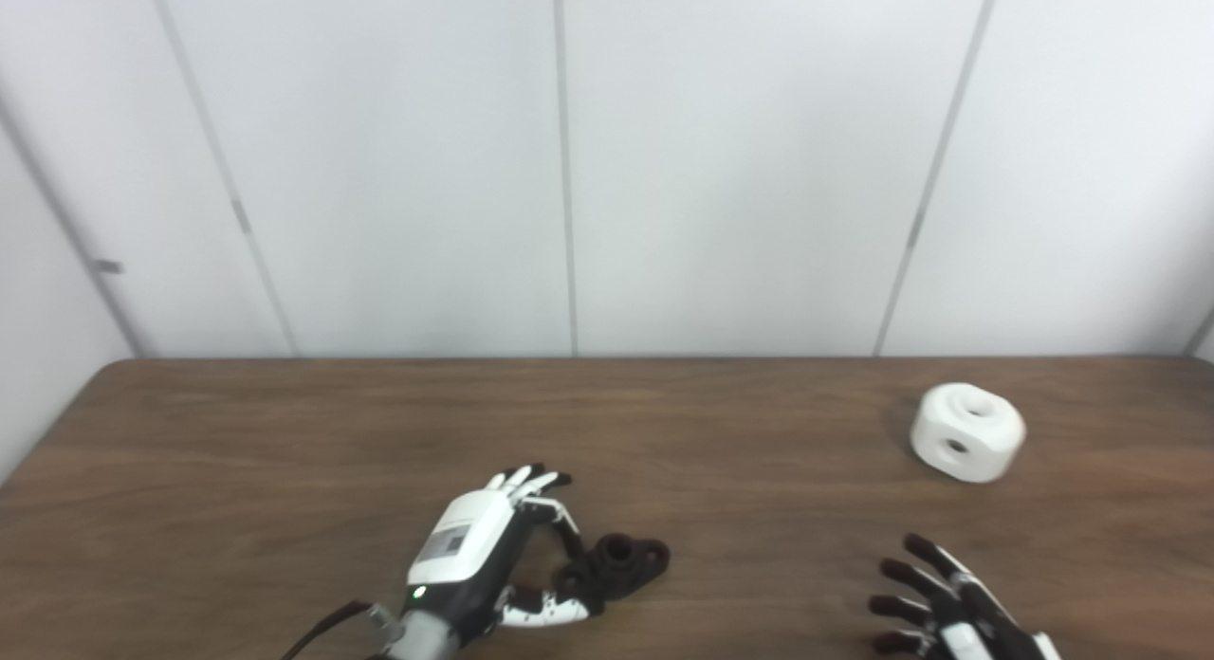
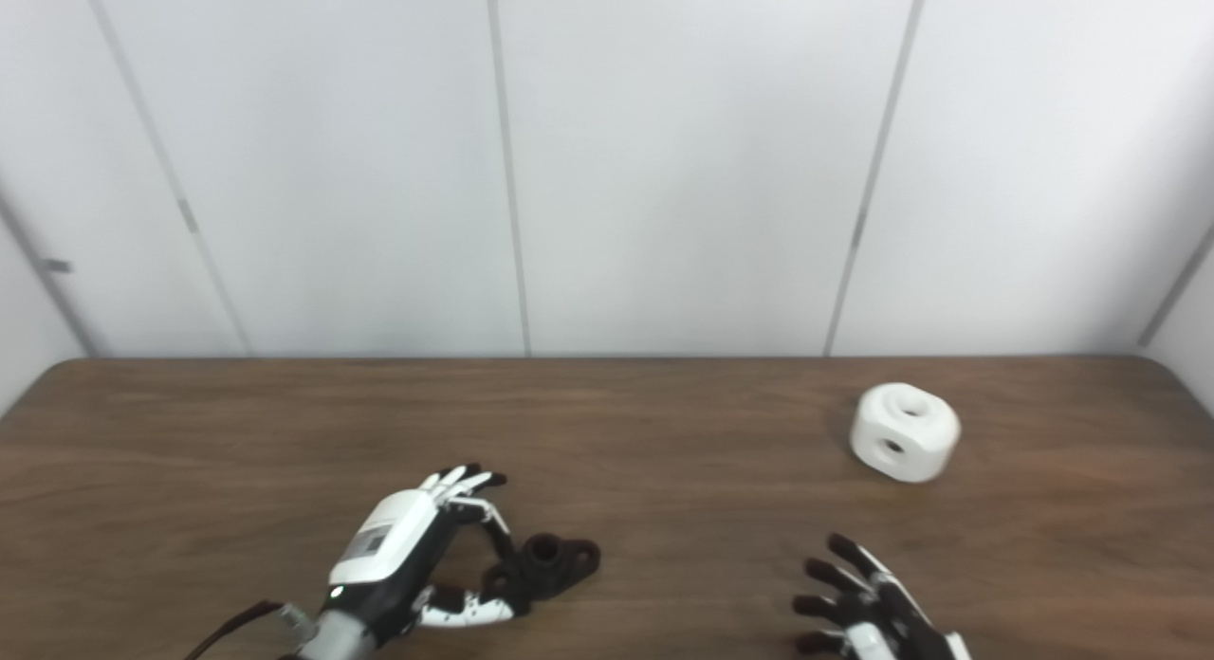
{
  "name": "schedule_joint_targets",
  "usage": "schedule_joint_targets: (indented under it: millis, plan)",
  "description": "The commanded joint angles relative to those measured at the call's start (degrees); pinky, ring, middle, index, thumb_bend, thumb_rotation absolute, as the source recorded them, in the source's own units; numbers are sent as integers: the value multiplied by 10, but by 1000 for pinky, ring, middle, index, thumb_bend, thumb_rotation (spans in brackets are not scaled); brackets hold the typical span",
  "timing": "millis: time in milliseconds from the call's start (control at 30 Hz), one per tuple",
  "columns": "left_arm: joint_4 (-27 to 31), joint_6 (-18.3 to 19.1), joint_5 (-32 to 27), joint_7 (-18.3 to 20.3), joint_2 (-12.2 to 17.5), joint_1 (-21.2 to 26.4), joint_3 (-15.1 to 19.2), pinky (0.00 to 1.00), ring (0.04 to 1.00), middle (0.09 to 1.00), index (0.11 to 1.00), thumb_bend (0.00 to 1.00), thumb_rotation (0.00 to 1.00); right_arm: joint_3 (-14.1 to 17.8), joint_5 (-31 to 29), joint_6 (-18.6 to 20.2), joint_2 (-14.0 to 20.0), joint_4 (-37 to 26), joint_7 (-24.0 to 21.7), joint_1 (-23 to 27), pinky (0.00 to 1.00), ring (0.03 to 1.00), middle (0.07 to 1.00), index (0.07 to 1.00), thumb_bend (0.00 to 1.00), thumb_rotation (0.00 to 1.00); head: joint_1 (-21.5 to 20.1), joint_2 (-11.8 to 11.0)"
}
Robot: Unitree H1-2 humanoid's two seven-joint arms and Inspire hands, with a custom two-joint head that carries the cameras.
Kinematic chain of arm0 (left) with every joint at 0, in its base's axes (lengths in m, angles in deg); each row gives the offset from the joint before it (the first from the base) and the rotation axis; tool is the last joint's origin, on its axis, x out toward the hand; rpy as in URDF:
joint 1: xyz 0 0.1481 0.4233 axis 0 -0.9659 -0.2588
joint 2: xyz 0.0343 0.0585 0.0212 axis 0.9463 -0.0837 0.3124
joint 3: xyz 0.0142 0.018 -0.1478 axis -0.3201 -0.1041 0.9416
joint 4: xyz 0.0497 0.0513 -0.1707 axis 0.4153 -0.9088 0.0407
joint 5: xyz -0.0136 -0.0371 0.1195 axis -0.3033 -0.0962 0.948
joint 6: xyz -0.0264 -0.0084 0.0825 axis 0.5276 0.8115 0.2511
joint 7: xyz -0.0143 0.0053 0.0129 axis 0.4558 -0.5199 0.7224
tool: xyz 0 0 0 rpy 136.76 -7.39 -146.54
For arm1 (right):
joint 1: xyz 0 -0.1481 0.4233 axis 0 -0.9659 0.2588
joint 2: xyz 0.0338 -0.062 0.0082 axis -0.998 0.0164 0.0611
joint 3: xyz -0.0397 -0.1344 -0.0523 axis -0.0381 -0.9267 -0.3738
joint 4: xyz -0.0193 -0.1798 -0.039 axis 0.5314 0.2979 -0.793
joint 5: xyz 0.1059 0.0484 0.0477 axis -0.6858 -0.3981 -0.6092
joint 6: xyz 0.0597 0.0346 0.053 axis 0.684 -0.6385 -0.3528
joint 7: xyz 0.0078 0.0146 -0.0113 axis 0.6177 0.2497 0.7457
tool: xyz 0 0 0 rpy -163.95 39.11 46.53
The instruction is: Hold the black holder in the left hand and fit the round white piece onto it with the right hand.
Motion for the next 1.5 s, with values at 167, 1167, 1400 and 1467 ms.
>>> schedule_joint_targets:
  millis: [167, 1167, 1400, 1467]
  plan:
    - [40, -27, 2, 14, -1, -2, 2, 1000, 970, 901, 481, 516, 49, -12, 16, -13, -33, -19, 4, -9, 521, 687, 782, 834, 570, 646, -13, 5]
    - [31, -22, 49, -38, -59, -50, 24, 1000, 936, 861, 482, 515, 47, -22, 24, -10, -28, -32, 8, -17, 528, 695, 791, 838, 614, 671, -22, 13]
    - [3, -25, 45, -56, -66, -47, 29, 1000, 939, 863, 482, 514, 47, -17, 21, -8, -27, -42, 10, -21, 531, 696, 790, 841, 572, 657, -28, 14]
    - [-2, -25, 44, -61, -68, -45, 30, 1000, 936, 862, 482, 515, 47, -15, 20, -8, -26, -43, 10, -21, 532, 696, 787, 835, 584, 656, -28, 14]
